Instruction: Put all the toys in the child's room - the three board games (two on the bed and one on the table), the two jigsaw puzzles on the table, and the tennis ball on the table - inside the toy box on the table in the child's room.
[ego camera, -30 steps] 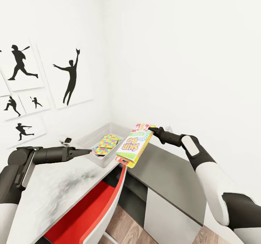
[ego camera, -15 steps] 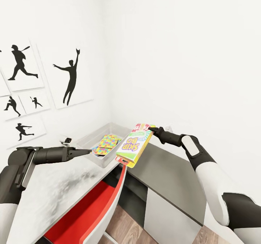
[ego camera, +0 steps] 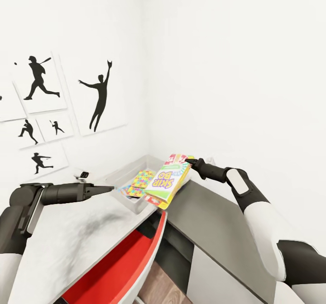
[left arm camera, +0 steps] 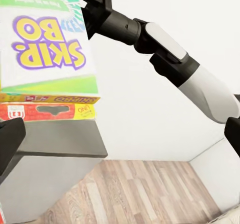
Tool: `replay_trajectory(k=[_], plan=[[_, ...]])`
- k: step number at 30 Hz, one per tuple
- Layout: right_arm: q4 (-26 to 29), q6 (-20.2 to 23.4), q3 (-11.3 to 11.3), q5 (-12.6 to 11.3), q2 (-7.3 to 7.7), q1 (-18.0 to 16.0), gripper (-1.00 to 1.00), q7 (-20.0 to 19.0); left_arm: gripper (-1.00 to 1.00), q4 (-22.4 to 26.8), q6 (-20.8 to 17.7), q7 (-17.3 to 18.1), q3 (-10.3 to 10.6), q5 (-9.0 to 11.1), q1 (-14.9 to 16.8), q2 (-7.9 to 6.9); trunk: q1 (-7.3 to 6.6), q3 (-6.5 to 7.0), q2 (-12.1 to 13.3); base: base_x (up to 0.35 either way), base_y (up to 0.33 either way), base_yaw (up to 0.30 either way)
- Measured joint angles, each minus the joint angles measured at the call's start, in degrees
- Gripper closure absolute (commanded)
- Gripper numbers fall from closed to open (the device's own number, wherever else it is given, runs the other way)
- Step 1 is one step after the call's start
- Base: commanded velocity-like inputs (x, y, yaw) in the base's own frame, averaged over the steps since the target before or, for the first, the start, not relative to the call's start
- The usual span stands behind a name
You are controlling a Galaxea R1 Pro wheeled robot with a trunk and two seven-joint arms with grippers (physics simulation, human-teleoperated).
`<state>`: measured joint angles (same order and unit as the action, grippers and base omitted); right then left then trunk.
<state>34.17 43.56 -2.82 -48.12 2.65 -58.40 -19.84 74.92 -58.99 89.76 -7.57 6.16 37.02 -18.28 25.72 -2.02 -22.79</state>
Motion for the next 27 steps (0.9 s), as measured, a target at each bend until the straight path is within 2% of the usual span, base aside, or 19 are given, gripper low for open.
replay_trajectory(k=[18,27], plan=[[0.0,0.0,-0.1,0.1,0.23,0.0,1.0,-0.2,-1.0,0.0,0.0,0.0,0.0,0.0,0.0,0.0,0.01,0.0,0.0,0.039,-0.006,0.285],[0.0,0.1,-0.3,0.1,0.74,0.0,1.0,-0.5,-1.0,-0.1,0.0,0.0,0.0,0.0,0.0,0.02,-0.01,0.0,0.0,0.279,0.0,0.052]])
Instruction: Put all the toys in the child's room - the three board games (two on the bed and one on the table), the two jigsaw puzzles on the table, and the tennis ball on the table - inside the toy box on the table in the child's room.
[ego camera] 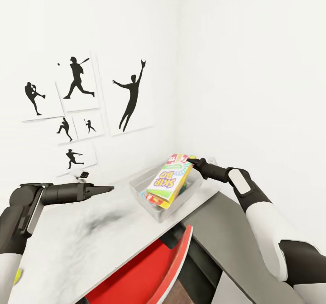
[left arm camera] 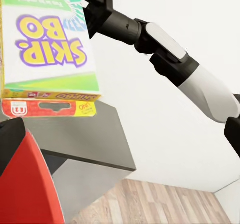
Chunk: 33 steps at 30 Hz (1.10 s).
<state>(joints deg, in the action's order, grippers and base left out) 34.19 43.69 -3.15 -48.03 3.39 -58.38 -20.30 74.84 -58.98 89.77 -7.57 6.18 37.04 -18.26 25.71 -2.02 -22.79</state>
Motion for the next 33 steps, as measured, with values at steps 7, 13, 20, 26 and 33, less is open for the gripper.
replay_trajectory(k=[7,13,20,26,33], plan=[[0.0,0.2,-3.3,0.1,0.1,0.2,1.0,0.0,-1.0,0.0,0.1,0.0,0.0,0.0,0.0,0.0,0.01,-0.05,0.0,0.26,0.0,-0.019],[0.0,0.3,-3.8,-0.2,0.09,0.4,1.0,0.0,-1.0,0.0,0.1,0.0,0.0,0.0,0.0,0.0,0.02,-0.18,0.0,0.155,0.0,-0.042],[0.0,0.1,-3.8,-0.3,-0.11,0.5,1.0,0.0,-1.0,0.0,0.1,0.0,0.0,0.0,0.0,-0.01,0.03,-0.2,0.0,0.03,-0.01,0.133],[0.0,0.2,-3.8,-0.2,-0.35,0.5,1.0,0.0,-1.0,0.0,0.1,0.0,0.0,0.0,0.0,-0.02,0.02,-0.2,0.0,0.097,-0.16,0.275],[0.0,0.1,-3.8,-0.2,-0.35,0.5,1.0,0.0,-1.0,0.0,0.1,0.0,0.0,0.0,0.0,0.0,0.02,-0.2,0.0,0.103,-0.172,0.173]])
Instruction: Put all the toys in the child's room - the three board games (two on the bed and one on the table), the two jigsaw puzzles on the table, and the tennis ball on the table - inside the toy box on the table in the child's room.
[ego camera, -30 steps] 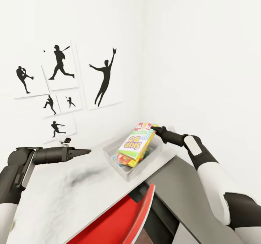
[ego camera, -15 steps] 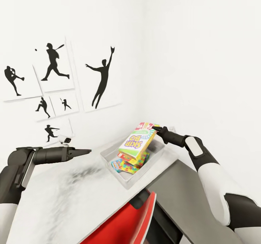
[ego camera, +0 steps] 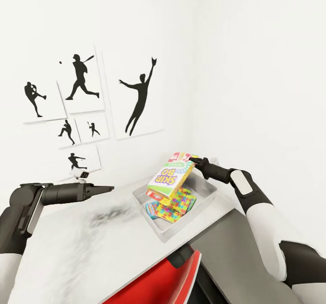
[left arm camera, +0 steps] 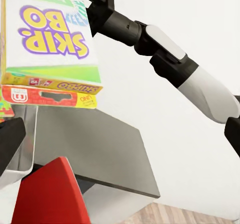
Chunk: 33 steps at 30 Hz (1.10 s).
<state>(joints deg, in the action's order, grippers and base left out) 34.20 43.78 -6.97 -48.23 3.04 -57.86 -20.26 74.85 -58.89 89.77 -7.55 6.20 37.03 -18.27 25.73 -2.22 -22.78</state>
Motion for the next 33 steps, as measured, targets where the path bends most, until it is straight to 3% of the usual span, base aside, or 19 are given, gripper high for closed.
replay_trajectory(k=[33], plan=[[0.0,0.1,0.0,-0.1,0.33,0.1,1.0,-0.1,-1.0,0.0,0.0,0.0,0.0,0.0,0.0,0.01,0.01,0.0,0.0,0.053,0.005,0.003]])
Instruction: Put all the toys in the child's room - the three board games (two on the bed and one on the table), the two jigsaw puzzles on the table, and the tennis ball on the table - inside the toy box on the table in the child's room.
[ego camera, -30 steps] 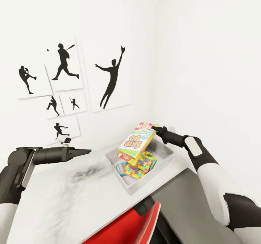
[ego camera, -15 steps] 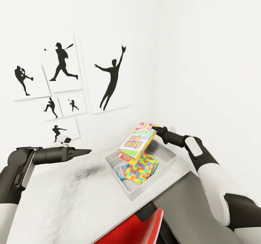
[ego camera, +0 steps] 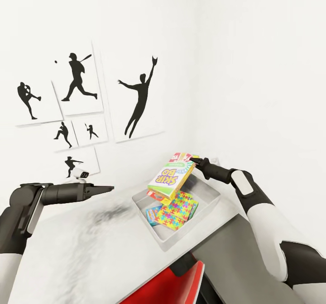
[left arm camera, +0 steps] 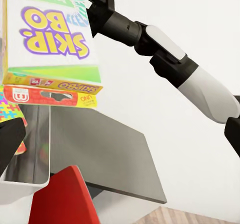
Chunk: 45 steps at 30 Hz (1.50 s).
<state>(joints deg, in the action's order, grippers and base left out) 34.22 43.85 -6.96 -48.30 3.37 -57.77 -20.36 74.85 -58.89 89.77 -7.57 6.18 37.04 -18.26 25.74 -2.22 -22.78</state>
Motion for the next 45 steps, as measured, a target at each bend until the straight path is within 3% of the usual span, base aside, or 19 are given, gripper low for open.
replay_trajectory(k=[23,30,37,45], plan=[[0.0,-0.4,-0.1,0.2,0.25,0.0,1.0,0.3,-1.0,0.0,0.1,0.0,0.0,0.0,0.0,-0.01,0.0,0.0,0.0,0.0,0.0,0.0],[-1.0,-5.9,-0.1,0.4,0.38,0.2,1.0,0.4,-1.0,0.0,0.1,0.0,0.0,0.0,0.0,-0.05,0.0,0.0,0.0,0.0,0.0,0.0],[-7.0,-11.0,-0.2,0.7,-0.09,0.3,1.0,0.8,-1.0,0.0,0.1,0.0,0.0,0.0,0.0,-0.08,0.0,0.0,0.0,0.0,0.0,0.0],[-10.2,-14.7,0.0,0.4,-0.85,0.3,1.0,6.7,-1.0,0.0,0.1,0.0,0.0,0.0,0.0,-0.09,0.0,0.0,0.0,0.0,0.0,0.0]])
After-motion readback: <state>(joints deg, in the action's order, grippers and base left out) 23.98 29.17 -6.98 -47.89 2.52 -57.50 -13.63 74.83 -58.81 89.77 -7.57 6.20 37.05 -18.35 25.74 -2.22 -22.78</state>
